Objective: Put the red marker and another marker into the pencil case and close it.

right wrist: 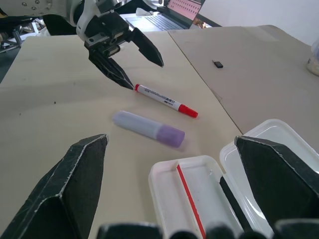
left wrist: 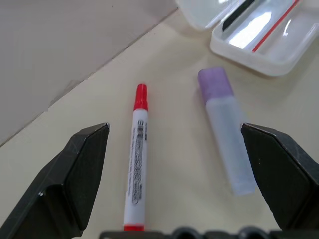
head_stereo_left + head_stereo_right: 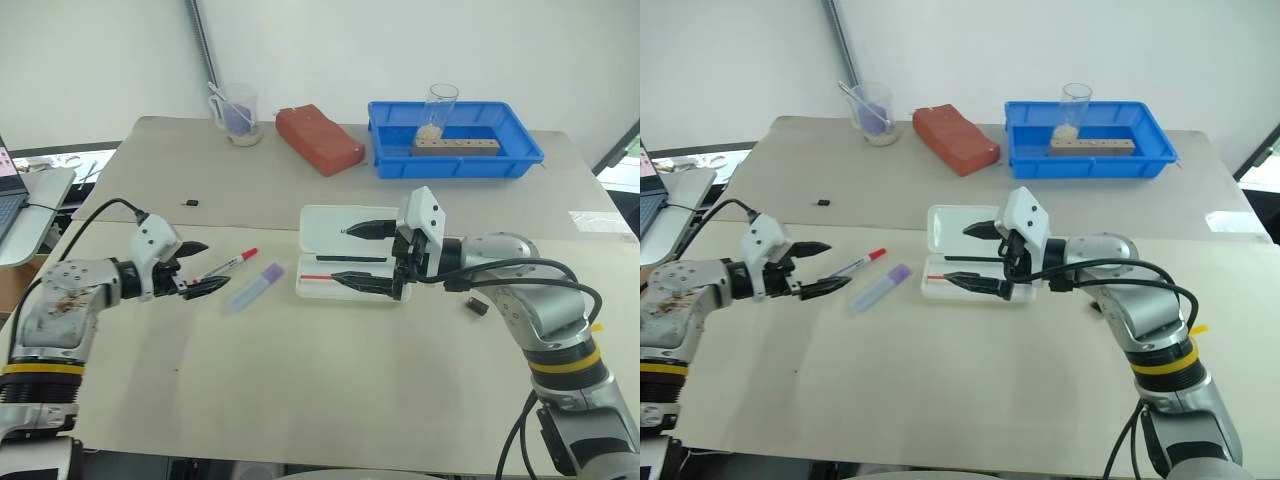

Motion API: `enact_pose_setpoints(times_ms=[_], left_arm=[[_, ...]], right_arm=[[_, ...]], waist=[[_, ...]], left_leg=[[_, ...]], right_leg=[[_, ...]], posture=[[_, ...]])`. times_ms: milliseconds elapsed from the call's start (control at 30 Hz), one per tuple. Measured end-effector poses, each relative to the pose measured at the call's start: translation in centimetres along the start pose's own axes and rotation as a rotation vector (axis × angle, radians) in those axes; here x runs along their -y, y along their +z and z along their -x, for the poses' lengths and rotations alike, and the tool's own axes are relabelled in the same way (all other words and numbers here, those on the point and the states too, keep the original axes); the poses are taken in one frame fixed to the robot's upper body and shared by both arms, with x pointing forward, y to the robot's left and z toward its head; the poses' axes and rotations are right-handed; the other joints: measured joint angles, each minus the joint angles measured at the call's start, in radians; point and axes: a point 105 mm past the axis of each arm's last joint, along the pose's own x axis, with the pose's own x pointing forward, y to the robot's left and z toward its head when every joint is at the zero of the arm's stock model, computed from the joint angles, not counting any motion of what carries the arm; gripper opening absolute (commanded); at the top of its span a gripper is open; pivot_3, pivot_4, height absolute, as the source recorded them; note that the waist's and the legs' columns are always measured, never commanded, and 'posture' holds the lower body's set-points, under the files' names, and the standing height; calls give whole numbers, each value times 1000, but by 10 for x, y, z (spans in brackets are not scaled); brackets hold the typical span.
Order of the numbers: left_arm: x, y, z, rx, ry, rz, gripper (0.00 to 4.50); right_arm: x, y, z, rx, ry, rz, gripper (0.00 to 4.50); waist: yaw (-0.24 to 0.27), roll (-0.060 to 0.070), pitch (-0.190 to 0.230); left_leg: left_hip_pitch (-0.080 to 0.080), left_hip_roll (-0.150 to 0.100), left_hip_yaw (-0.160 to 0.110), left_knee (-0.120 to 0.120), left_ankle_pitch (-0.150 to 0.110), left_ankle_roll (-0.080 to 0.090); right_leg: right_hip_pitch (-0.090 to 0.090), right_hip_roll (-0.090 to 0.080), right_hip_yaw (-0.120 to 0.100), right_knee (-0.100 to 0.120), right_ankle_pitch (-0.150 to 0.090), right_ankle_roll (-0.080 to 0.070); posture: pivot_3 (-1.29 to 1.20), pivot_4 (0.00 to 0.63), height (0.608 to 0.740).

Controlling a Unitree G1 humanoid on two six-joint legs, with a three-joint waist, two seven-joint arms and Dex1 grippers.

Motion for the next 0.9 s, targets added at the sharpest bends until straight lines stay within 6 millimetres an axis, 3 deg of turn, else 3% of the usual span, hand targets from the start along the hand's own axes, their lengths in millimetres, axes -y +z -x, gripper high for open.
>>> enact_pose_setpoints(times_ms=[133,333,500,633,833,900], left_arm=[[42,24,-32,50,-193,-126,4468],[90,30,-82,78,-412,-252,4468],[97,29,-112,66,-488,-290,4468],[103,15,-128,9,-561,-300,3253],[92,8,-134,-35,-577,-324,309],[91,7,-134,-38,-580,-323,74]], right_arm=[[-5,-11,16,-57,-17,6,4500],[-13,-22,41,-151,-55,16,4500],[-22,-39,61,-226,-117,-34,4500],[-24,-42,68,-238,-177,-58,4500],[-26,-36,73,-235,-234,-60,4500],[-27,-36,73,-233,-240,-68,4500]], waist=[[11,0,0],[13,1,-1],[10,0,0],[0,-1,0],[-3,-1,1],[-4,-1,1]], left_leg=[[-2,-1,1,1,0,0],[-3,-1,-2,2,1,2],[-3,-2,-4,3,2,3],[-3,-2,-4,3,2,3],[-3,-2,-9,3,2,3],[-3,-2,-9,3,2,3]], right_leg=[[1,-1,0,-1,1,2],[3,2,1,-1,1,1],[4,4,2,-1,1,2],[4,4,2,0,1,2],[4,7,2,-1,-1,6],[5,7,2,-1,-1,6]], posture=[[0,150,740],[0,150,740],[0,150,740],[0,150,740],[0,150,740],[0,150,740]])
